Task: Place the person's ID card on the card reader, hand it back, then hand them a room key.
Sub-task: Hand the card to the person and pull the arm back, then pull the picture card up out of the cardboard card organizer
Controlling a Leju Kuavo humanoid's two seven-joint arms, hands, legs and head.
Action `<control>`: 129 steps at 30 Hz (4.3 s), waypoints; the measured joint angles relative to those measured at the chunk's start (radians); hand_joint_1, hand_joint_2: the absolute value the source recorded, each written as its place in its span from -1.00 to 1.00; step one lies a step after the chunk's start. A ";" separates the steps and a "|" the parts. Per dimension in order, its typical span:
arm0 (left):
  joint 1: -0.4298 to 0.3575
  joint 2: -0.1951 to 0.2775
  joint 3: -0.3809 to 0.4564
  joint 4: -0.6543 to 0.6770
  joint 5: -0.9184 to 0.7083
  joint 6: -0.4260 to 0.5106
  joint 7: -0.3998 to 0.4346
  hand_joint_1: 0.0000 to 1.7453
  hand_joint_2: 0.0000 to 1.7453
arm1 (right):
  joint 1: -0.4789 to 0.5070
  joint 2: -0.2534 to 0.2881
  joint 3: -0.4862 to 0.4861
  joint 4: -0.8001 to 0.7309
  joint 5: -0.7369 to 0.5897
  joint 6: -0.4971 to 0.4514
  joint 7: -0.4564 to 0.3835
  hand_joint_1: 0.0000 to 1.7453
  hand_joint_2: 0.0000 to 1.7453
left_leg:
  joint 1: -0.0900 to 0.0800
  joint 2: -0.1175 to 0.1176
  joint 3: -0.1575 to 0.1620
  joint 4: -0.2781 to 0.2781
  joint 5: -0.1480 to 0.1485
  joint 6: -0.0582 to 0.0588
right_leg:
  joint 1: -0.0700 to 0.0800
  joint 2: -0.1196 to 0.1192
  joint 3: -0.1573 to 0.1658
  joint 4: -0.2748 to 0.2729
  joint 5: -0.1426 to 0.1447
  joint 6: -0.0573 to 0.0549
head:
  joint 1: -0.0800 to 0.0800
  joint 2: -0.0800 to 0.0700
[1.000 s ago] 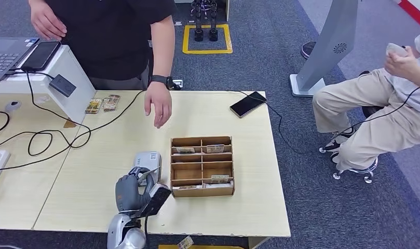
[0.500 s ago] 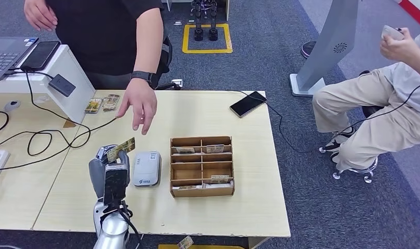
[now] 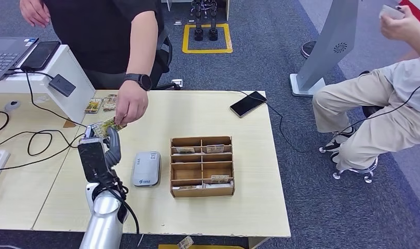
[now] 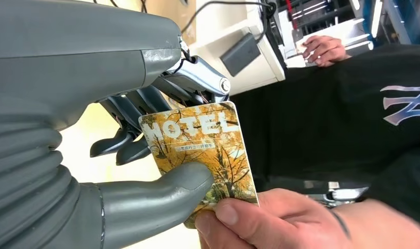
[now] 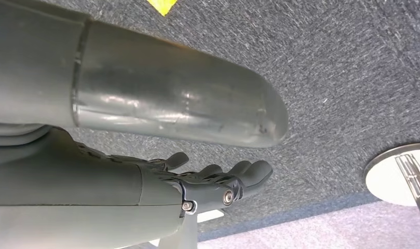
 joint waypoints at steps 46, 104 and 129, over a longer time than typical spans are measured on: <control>0.113 0.003 -0.172 -0.235 0.100 0.117 -0.197 -1.00 1.00 | 0.016 0.036 0.000 -0.093 -0.114 0.000 0.010 -1.00 0.00 | 0.000 0.000 -0.001 0.000 -0.001 0.002 | 0.000 0.000 -0.001 0.000 -0.001 0.000 | 0.000 0.000; 0.331 0.009 -0.331 -0.487 0.128 0.148 -0.307 -1.00 1.00 | 0.030 0.060 0.000 -0.204 -0.111 0.000 0.096 -1.00 1.00 | 0.000 0.000 -0.001 0.000 -0.001 0.002 | 0.000 0.000 0.000 -0.001 0.000 0.000 | 0.000 0.000; 0.344 0.015 -0.332 -0.502 0.172 0.137 -0.318 -1.00 1.00 | 0.034 0.060 0.000 -0.204 -0.124 0.000 0.105 -1.00 1.00 | 0.000 0.000 -0.001 0.000 -0.001 0.002 | 0.000 0.000 0.000 -0.001 -0.001 0.000 | 0.000 0.000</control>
